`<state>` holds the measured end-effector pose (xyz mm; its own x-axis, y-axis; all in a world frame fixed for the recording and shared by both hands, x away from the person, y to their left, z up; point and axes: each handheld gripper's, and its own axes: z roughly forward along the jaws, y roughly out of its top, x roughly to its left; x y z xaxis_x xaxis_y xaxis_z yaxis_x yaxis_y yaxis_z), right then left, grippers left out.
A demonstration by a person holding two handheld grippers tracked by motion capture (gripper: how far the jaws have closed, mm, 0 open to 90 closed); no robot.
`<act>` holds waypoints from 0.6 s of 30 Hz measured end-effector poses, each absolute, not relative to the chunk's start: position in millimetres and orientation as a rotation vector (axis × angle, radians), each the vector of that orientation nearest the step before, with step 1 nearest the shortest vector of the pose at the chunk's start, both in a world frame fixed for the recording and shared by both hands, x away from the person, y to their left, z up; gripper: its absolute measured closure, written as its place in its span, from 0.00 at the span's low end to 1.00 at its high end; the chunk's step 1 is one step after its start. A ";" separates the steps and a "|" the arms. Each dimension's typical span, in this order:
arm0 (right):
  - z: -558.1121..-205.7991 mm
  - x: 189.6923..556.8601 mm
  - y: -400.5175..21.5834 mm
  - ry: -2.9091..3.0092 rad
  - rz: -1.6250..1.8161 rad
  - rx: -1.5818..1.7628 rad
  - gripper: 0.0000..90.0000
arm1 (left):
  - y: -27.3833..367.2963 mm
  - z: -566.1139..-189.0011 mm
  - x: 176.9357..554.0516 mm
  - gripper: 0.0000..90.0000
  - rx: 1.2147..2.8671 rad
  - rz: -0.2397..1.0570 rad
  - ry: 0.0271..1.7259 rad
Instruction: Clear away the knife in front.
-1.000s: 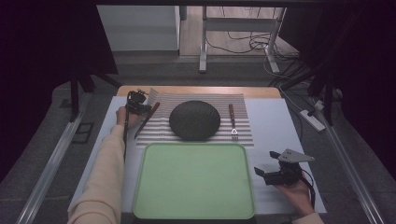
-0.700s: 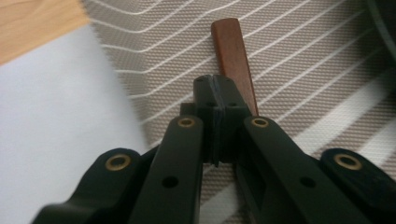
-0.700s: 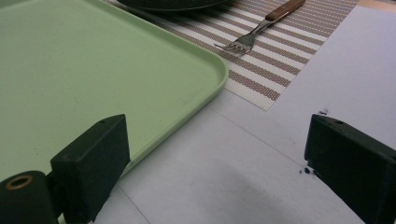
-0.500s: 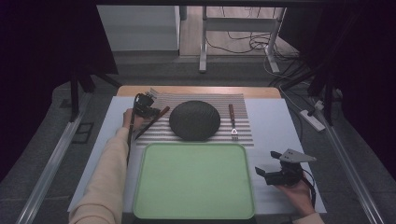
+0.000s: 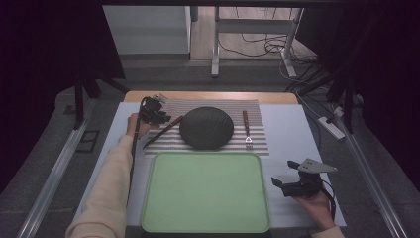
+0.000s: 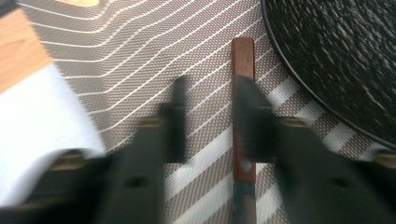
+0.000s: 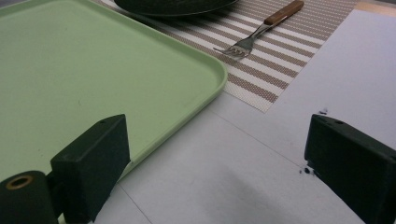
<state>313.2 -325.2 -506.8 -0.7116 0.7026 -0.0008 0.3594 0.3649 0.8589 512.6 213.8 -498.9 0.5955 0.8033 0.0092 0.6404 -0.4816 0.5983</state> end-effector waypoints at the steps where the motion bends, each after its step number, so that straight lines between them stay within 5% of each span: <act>1: -506.9 313.3 -325.0 2.263 1.285 0.929 0.08 | 214.1 -497.1 511.5 0.54 2.300 0.380 1.135; 10: -507.2 311.6 -318.8 2.276 1.242 0.895 0.09 | 216.1 -487.7 504.2 0.24 2.391 0.252 1.107; 18: -506.8 311.6 -319.9 2.268 1.242 0.902 0.09 | 208.4 -492.5 506.5 0.24 2.466 0.252 1.115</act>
<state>311.6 -319.9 -506.8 -0.7116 0.7015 -0.0380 0.3459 0.3970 0.8501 506.5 208.4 -492.5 0.6616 0.7498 -0.0078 0.6736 -0.5897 0.4456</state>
